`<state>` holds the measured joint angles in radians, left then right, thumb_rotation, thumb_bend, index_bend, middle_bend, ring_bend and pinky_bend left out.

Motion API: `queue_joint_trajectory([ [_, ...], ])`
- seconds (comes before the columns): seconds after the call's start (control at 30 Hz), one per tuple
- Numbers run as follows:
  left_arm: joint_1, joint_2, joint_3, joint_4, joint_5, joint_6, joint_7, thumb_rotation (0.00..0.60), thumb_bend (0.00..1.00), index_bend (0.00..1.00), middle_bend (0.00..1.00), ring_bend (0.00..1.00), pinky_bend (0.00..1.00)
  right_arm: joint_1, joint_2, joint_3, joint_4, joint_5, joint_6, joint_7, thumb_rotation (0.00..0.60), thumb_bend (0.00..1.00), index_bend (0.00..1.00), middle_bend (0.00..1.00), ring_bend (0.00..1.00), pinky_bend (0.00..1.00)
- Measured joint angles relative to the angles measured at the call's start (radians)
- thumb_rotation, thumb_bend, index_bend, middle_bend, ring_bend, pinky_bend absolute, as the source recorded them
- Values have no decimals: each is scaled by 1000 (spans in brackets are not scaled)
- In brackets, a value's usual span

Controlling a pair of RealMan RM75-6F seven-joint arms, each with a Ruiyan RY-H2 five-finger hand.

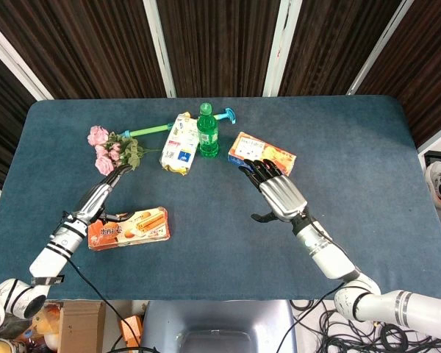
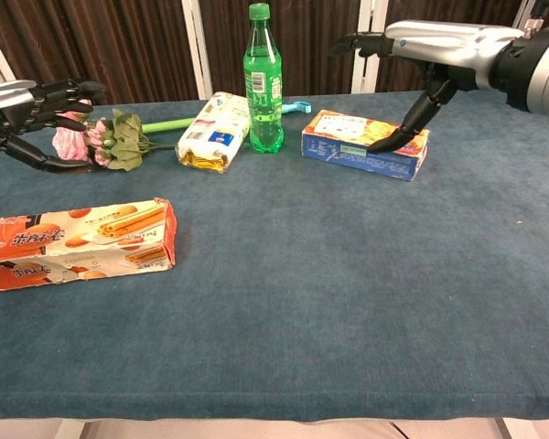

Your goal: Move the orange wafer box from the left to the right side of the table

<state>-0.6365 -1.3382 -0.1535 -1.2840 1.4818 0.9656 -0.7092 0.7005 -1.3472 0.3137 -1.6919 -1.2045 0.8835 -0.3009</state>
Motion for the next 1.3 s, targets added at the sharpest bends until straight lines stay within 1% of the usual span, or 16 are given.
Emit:
queue_joint_trajectory([
  [0.23, 9, 41, 39, -83, 42, 19, -30, 600, 197, 0, 0, 0, 82, -5, 22, -28, -11, -7, 19, 34, 600, 74, 0, 0, 0, 0],
  [0.33, 18, 61, 56, -111, 48, 22, 3, 600, 175, 0, 0, 0, 14, -14, 46, -38, -22, -10, 24, 54, 600, 74, 0, 0, 0, 0],
  [0.43, 28, 77, 73, -135, 37, 16, 97, 600, 171, 0, 0, 0, 5, -35, 87, -51, -45, -31, 41, 86, 600, 74, 0, 0, 0, 0],
  [0.53, 40, 84, 88, -153, 8, 5, 248, 600, 170, 0, 0, 0, 5, -75, 136, -73, -69, -81, 86, 127, 600, 74, 0, 0, 0, 0],
  [0.67, 59, 81, 108, -181, -82, -22, 495, 600, 171, 0, 0, 0, 5, -145, 196, -119, -87, -181, 167, 210, 600, 74, 0, 0, 0, 0],
  [0.73, 66, 77, 118, -189, -130, -37, 587, 600, 172, 0, 0, 0, 6, -181, 239, -147, -90, -227, 203, 264, 600, 74, 0, 0, 0, 0],
  [0.87, 80, 55, 136, -189, -231, -55, 775, 600, 171, 0, 0, 0, 15, -229, 306, -185, -86, -291, 257, 350, 600, 74, 0, 0, 0, 0],
  [1.0, 90, 10, 143, -153, -327, -66, 879, 600, 169, 0, 0, 0, 44, -253, 342, -215, -81, -333, 278, 384, 600, 74, 0, 0, 0, 0],
  [1.07, 92, -8, 145, -124, -351, -78, 900, 600, 170, 0, 0, 6, 101, -259, 351, -224, -81, -342, 281, 383, 600, 74, 0, 0, 0, 0],
  [1.1, 93, -13, 146, -114, -357, -82, 908, 600, 173, 13, 26, 46, 174, -261, 354, -226, -80, -343, 282, 381, 600, 74, 0, 0, 0, 0],
  [1.13, 93, -16, 146, -108, -358, -84, 914, 600, 179, 70, 100, 123, 271, -262, 356, -228, -79, -341, 282, 380, 600, 74, 0, 0, 0, 0],
  [1.17, 95, -19, 144, -105, -355, -79, 915, 600, 184, 148, 190, 213, 355, -263, 356, -228, -79, -338, 281, 379, 600, 74, 0, 0, 0, 0],
  [1.2, 96, -21, 143, -103, -349, -71, 913, 600, 191, 266, 317, 323, 447, -262, 356, -228, -78, -335, 279, 378, 600, 74, 0, 0, 0, 0],
  [1.23, 98, -23, 142, -100, -340, -62, 909, 600, 195, 366, 425, 421, 517, -262, 355, -228, -77, -331, 274, 376, 600, 74, 0, 0, 0, 0],
  [1.27, 101, -26, 140, -94, -326, -49, 901, 600, 200, 415, 484, 477, 559, -261, 355, -228, -76, -328, 270, 374, 600, 75, 0, 0, 0, 0],
  [1.3, 103, -28, 139, -88, -313, -40, 894, 600, 208, 470, 565, 558, 616, -259, 353, -229, -75, -326, 265, 371, 600, 74, 0, 0, 0, 0],
])
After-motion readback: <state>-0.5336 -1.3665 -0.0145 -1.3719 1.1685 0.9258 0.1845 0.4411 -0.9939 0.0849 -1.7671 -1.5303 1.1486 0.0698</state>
